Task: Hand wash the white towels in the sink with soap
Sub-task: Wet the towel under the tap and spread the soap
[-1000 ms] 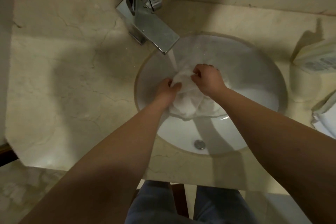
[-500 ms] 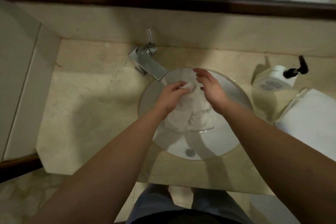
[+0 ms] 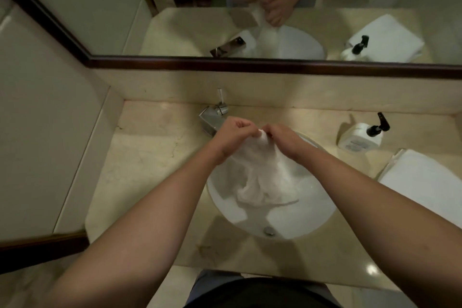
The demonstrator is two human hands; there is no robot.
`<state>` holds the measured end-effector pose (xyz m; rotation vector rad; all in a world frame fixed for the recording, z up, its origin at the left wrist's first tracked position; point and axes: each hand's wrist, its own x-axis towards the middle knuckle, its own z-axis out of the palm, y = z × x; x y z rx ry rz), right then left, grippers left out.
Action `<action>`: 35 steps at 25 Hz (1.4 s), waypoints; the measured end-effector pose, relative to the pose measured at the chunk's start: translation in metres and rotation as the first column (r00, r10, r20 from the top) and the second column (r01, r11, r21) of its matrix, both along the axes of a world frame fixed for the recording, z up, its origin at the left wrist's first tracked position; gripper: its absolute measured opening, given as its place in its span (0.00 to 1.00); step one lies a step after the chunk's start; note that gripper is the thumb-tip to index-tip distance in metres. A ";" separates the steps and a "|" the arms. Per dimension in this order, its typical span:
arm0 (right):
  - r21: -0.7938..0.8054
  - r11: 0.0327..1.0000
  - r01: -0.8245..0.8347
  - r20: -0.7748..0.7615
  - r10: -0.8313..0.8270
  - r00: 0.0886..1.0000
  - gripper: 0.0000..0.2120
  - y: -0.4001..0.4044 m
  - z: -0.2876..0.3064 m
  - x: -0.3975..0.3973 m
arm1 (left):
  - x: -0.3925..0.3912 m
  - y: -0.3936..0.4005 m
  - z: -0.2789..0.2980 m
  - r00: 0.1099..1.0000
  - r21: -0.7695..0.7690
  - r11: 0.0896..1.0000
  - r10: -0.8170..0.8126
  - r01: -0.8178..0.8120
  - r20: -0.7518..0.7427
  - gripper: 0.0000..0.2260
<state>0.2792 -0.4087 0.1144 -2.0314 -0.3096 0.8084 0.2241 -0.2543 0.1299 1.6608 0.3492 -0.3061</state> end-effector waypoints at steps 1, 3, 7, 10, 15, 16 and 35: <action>0.027 0.999 0.017 -0.021 -0.016 1.000 0.16 0.000 0.006 0.000 | 0.000 0.004 0.005 1.000 0.019 1.000 0.000 -0.001 0.014 0.20; 0.082 0.996 0.044 -0.052 -0.040 0.998 0.15 -0.001 0.014 -0.001 | -0.001 0.012 0.014 1.000 0.042 0.999 0.000 -0.001 0.028 0.15; 0.113 0.993 0.044 -0.005 -0.044 0.999 0.31 -0.006 0.022 -0.005 | -0.002 0.020 0.025 0.998 0.051 0.998 -0.023 0.020 0.053 0.12; 0.141 0.989 0.041 0.047 -0.048 0.998 0.30 -0.009 0.027 -0.005 | -0.003 0.026 0.028 0.997 0.103 0.993 -0.064 0.058 0.053 0.09; 0.208 0.978 0.017 0.084 -0.035 0.996 0.10 0.000 0.048 -0.002 | -0.002 0.026 0.029 0.994 0.200 0.974 -0.109 0.107 -0.001 0.31; 0.227 0.974 0.015 0.086 -0.035 0.996 0.10 0.002 0.051 -0.001 | -0.001 0.023 0.031 0.997 0.139 0.988 -0.071 0.068 0.012 0.28; 0.173 0.985 -0.008 0.176 -0.023 0.984 0.11 0.015 0.068 0.008 | 0.006 0.039 0.050 0.991 0.199 0.975 0.071 -0.094 0.117 0.18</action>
